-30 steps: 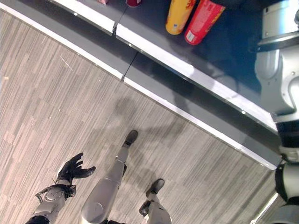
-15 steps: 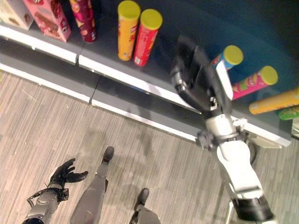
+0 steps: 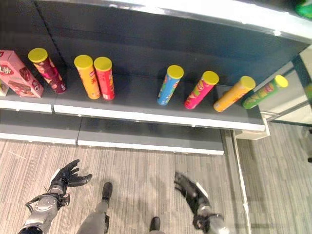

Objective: Put the goods on the table back onto the shelves and tidy them up.

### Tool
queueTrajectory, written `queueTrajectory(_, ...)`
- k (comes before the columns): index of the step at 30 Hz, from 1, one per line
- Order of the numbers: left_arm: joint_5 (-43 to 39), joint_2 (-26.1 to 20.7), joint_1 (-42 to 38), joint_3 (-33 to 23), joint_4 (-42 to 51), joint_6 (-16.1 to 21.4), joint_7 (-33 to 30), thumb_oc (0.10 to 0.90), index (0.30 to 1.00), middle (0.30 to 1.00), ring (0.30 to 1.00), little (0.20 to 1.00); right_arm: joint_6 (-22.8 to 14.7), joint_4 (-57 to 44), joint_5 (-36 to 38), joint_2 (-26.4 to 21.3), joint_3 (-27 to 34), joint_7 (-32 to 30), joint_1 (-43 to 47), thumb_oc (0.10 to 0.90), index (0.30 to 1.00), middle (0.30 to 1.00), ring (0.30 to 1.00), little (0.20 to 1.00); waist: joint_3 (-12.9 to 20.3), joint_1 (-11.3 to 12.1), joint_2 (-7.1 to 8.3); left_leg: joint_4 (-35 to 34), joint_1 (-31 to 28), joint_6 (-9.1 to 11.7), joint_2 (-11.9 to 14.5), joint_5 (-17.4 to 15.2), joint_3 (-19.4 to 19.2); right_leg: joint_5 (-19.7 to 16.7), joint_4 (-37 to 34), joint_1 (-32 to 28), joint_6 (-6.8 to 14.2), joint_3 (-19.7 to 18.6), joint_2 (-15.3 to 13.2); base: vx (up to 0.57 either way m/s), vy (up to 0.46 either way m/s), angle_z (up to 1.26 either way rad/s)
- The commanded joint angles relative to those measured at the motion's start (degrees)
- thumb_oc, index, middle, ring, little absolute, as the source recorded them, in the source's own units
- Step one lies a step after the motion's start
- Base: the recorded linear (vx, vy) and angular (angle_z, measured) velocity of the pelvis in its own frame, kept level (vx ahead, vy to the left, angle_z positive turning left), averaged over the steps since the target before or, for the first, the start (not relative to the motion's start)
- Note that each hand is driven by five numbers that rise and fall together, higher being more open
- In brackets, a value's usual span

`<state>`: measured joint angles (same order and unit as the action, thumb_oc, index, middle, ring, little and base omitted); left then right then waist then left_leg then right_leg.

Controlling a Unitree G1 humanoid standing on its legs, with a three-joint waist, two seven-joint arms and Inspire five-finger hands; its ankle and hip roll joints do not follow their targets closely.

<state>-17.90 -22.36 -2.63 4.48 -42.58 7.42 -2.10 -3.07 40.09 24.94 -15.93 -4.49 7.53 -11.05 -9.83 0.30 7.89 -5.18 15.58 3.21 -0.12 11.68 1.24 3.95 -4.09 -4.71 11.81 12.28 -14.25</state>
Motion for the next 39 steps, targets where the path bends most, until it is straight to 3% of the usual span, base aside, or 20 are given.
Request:
queueTrajectory(1, 0.59, -0.76, 0.43, -1.01, -0.01, 3.43, -1.46, 0.800, 0.900, 0.900, 0.900, 0.900, -4.10, -6.67, -0.80, -1.65, 1.05, -2.30, 0.71, 0.800, 0.900, 0.900, 0.900, 0.900, 3.10, 0.06, -1.32, 0.18, -4.30, 2.12, 2.88, -9.25, 1.13, -11.50, 0.93, 1.79, 3.14, -0.24, -2.00, 0.05, 0.088, -0.07)
queueTrajectory(8, 1.73, 0.83, 1.09, 0.40, -3.80, 2.90, -1.22, 0.800, 0.900, 0.900, 0.900, 0.900, -3.67, -0.27, -2.92, 1.02, -0.80, -3.63, 3.28, 0.800, 0.900, 0.900, 0.900, 0.900, 3.20, 0.34, -0.96, 1.16, -4.75, 1.05, 1.74, -10.35, 1.04, -15.23, 2.58, 1.98, 3.19, -1.01, -3.16, 0.04, 0.088, 0.02)
queueTrajectory(10, 2.39, 1.30, 1.67, 0.87, -4.82, 2.70, -0.83, 0.800, 0.900, 0.900, 0.900, 0.900, -3.57, 0.78, -3.51, 0.97, -0.61, -3.88, 3.34, 0.800, 0.900, 0.900, 0.900, 0.900, 3.18, 0.19, -1.15, 1.10, -5.49, 0.06, 0.63, -10.94, 1.88, -17.76, 6.19, 2.57, 3.19, -1.72, -4.35, 0.12, 0.226, 0.20)
queueTrajectory(12, 2.81, 1.55, 2.73, 1.18, -4.80, 2.25, -0.09, 0.800, 0.900, 0.900, 0.900, 0.900, -3.17, 2.05, -4.11, 0.65, 0.40, -4.17, 3.31, 0.800, 0.900, 0.900, 0.900, 0.900, 1.82, -0.60, -2.52, 0.75, -8.94, -2.51, -1.49, -12.19, 3.63, -22.56, 18.71, 6.81, 2.26, -5.30, -5.62, 0.20, 0.392, 0.46)
queueTrajectory(13, 2.81, 1.55, 2.72, 1.18, -4.80, 2.24, -0.10, 0.800, 0.900, 0.900, 0.900, 0.900, -3.17, 2.05, -4.12, 0.66, 0.41, -4.17, 3.32, 0.800, 0.900, 0.900, 0.900, 0.900, 1.94, -0.63, -2.51, 0.73, -8.79, -2.54, -1.52, -12.11, 3.65, -22.63, 18.67, 6.94, 2.28, -5.30, -5.64, 0.13, 0.279, 0.39)
queueTrajectory(16, 2.61, 1.66, 2.77, 1.31, -4.96, 1.97, -0.22, 0.800, 0.900, 0.900, 0.900, 0.900, -3.19, 2.83, -3.99, 0.58, -0.82, -4.70, 5.45, 0.800, 0.900, 0.900, 0.900, 0.900, -1.52, -0.99, -4.26, 0.98, -11.66, -4.32, -0.85, -12.98, 5.11, -23.53, 27.99, 12.78, 0.79, -10.11, -3.09, 0.12, 0.172, 0.11)
queueTrajectory(17, 2.60, 2.13, 2.71, 1.11, -5.65, 2.00, -0.14, 0.800, 0.900, 0.900, 0.900, 0.900, -3.42, 3.50, -4.00, 0.77, -1.57, -4.76, 6.10, 0.800, 0.900, 0.900, 0.900, 0.900, -1.77, -0.97, -4.60, 0.86, -12.28, -4.42, -0.56, -13.52, 5.06, -19.90, 27.43, 14.00, 0.13, -10.28, -2.00, 0.13, 0.109, 0.10)
queueTrajectory(18, 2.60, 2.14, 2.69, 1.09, -5.67, 2.02, -0.14, 0.800, 0.900, 0.900, 0.900, 0.900, -3.44, 3.54, -3.99, 0.75, -1.58, -4.76, 6.14, 0.800, 0.900, 0.900, 0.900, 0.900, -1.93, -0.91, -4.59, 0.84, -12.47, -4.37, -0.52, -13.62, 4.99, -19.69, 27.65, 13.95, 0.07, -10.33, -1.97, 0.11, 0.054, 0.06)
queueTrajectory(19, 2.14, 2.24, 2.57, 0.84, -6.25, 2.16, -0.30, 0.800, 0.900, 0.900, 0.900, 0.900, -3.35, 3.44, -3.97, 0.69, -2.02, -4.81, 6.61, 0.800, 0.900, 0.900, 0.900, 0.900, -2.23, -0.90, -4.52, 0.86, -12.78, -4.33, -0.32, -13.72, 4.76, -16.93, 25.87, 15.15, -0.35, -10.09, -0.94, 0.20, -0.033, -0.02)
queueTrajectory(20, 1.29, 2.28, 2.28, 0.69, -6.73, 2.23, -0.54, 0.800, 0.900, 0.900, 0.900, 0.900, -3.12, 3.43, -3.79, 0.55, -3.22, -4.99, 8.12, 0.800, 0.900, 0.900, 0.900, 0.900, -2.78, -0.59, -4.05, 0.51, -13.53, -3.67, 0.06, -14.38, 3.98, -9.73, 16.51, 15.87, -1.23, -6.67, 1.79, 0.20, -0.028, -0.05)
queueTrajectory(21, 1.29, 2.28, 2.26, 0.68, -6.74, 2.23, -0.54, 0.800, 0.900, 0.900, 0.900, 0.900, -3.13, 3.44, -3.79, 0.55, -3.22, -4.99, 8.14, 0.800, 0.900, 0.900, 0.900, 0.900, -2.75, -0.67, -4.07, 0.49, -13.46, -3.67, 0.08, -14.32, 4.06, -9.84, 16.34, 15.81, -1.24, -6.57, 1.80, 0.27, -0.082, -0.10)
queueTrajectory(23, 1.60, 2.59, 1.77, 1.15, -7.73, 1.88, -1.14, 0.800, 0.900, 0.900, 0.900, 0.900, -3.45, 4.64, -3.53, 0.00, -4.29, -5.44, 9.86, 0.800, 0.900, 0.900, 0.900, 0.900, -3.23, -1.23, -2.80, 0.79, -14.93, -3.58, -1.07, -15.73, 3.63, -8.59, 6.32, 16.80, -0.40, -4.58, 5.55, 0.25, -0.056, -0.27)
queueTrajectory(24, 1.77, 3.28, 2.59, 2.18, -5.96, 2.20, -0.30, 0.800, 0.900, 0.900, 0.900, 0.900, -3.78, 3.97, -3.14, -0.23, -3.87, -5.30, 9.51, 0.800, 0.900, 0.900, 0.900, 0.900, -3.21, -0.29, -1.89, 1.79, -15.30, -3.31, -1.95, -16.26, 3.10, -9.00, 3.01, 13.63, -0.49, -1.67, 4.79, 0.18, -0.048, -0.07)
queueTrajectory(27, 0.87, 4.18, 3.00, 1.66, -5.20, 2.38, -0.44, 0.800, 0.900, 0.900, 0.900, 0.900, -3.51, 4.39, -3.19, -0.75, -3.53, -5.74, 9.98, 0.800, 0.900, 0.900, 0.900, 0.900, -2.10, -0.13, -1.54, 1.36, -15.62, -2.82, -1.41, -16.38, 1.50, -10.90, 0.69, 12.53, -0.11, -1.91, 5.17, 0.08, -0.056, 0.69)
queueTrajectory(39, 2.11, 4.09, 2.95, 2.06, -4.61, 2.32, -0.56, 0.800, 0.900, 0.900, 0.900, 0.900, -3.14, 9.66, -5.81, -0.11, -1.69, -7.29, 8.94, 0.800, 0.900, 0.900, 0.900, 0.900, -0.76, -1.46, -2.75, 0.18, -16.66, -2.88, -1.59, -16.89, -1.93, -11.32, -0.12, 11.81, 0.02, -2.65, 4.54, 0.03, 0.007, -0.38)
